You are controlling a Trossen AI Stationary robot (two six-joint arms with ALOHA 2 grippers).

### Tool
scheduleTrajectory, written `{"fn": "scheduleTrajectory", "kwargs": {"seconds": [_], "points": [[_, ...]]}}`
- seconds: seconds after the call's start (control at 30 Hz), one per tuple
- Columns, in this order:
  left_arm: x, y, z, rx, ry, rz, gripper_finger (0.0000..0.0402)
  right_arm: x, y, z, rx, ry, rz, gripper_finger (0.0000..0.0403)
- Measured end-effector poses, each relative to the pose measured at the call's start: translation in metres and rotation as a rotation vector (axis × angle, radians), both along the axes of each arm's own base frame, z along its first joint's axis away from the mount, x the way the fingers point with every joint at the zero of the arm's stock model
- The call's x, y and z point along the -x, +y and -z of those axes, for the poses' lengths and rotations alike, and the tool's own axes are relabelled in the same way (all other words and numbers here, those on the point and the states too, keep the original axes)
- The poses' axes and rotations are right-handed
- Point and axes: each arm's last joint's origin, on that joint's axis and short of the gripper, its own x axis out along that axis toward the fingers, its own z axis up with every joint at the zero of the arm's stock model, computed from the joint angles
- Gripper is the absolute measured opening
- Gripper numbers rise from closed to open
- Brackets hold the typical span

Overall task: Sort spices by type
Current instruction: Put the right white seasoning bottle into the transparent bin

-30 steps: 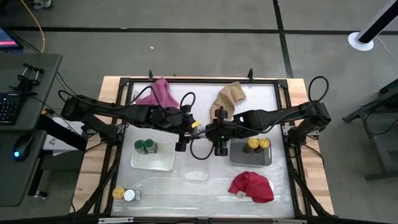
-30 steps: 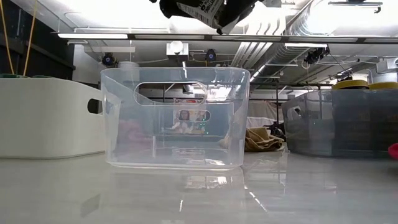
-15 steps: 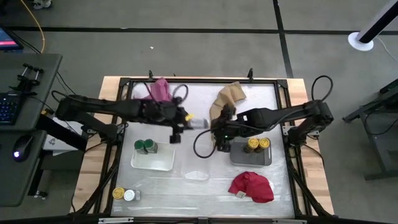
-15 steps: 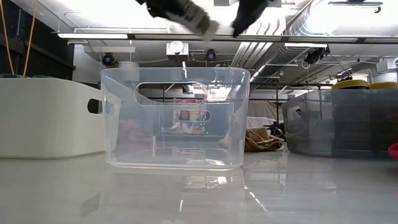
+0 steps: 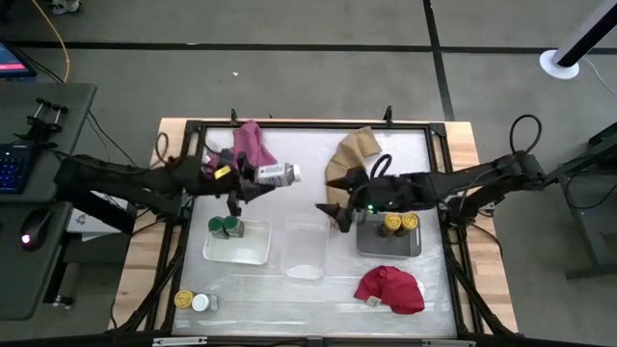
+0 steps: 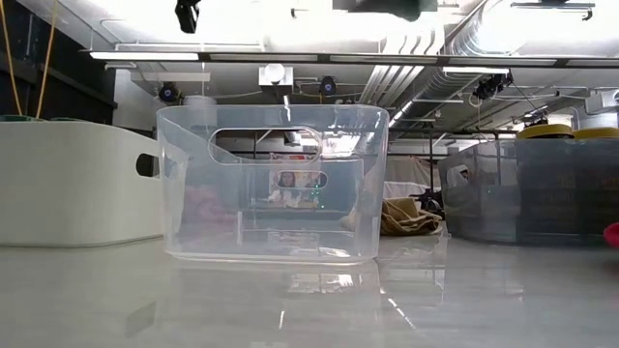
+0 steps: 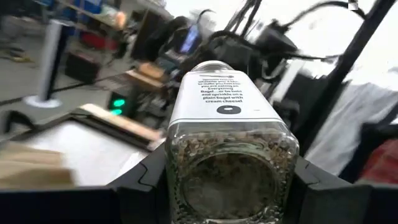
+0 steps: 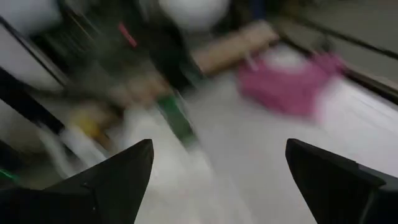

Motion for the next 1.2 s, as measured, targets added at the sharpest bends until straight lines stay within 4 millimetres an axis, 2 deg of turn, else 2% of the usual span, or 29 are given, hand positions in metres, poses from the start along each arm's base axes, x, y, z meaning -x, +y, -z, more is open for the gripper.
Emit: {"fn": "scheduleTrajectory", "kwargs": {"seconds": [0.07,0.13,0.43,0.63,0.8,0.97,1.2], "points": [[-0.003,-0.006,0.011,0.049,-0.038,0.015,0.0158,-0.006,-0.003,-0.007,-0.036,-0.139,-0.014,0.0361],[-0.009,-0.012,0.016,0.058,-0.032,0.023,0.0158,-0.011,-0.007,-0.011,-0.041,-0.206,-0.019,0.0361],[-0.039,-0.025,0.015,0.014,0.012,0.054,0.0158,-0.021,-0.016,-0.021,-0.06,-0.24,-0.102,0.0362],[-0.053,-0.027,0.01,-0.028,0.013,0.052,0.0158,-0.023,-0.014,-0.018,-0.058,-0.226,-0.148,0.0362],[-0.061,-0.027,0.014,-0.028,0.033,0.074,0.0158,-0.024,-0.013,-0.017,-0.055,-0.221,-0.151,0.0359],[-0.061,-0.027,0.014,-0.023,0.03,0.075,0.0158,-0.024,-0.013,-0.017,-0.047,-0.214,-0.154,0.0312],[-0.061,-0.027,0.013,-0.027,0.014,0.086,0.0158,-0.024,-0.012,-0.018,-0.027,-0.219,-0.179,0.0199]]}}
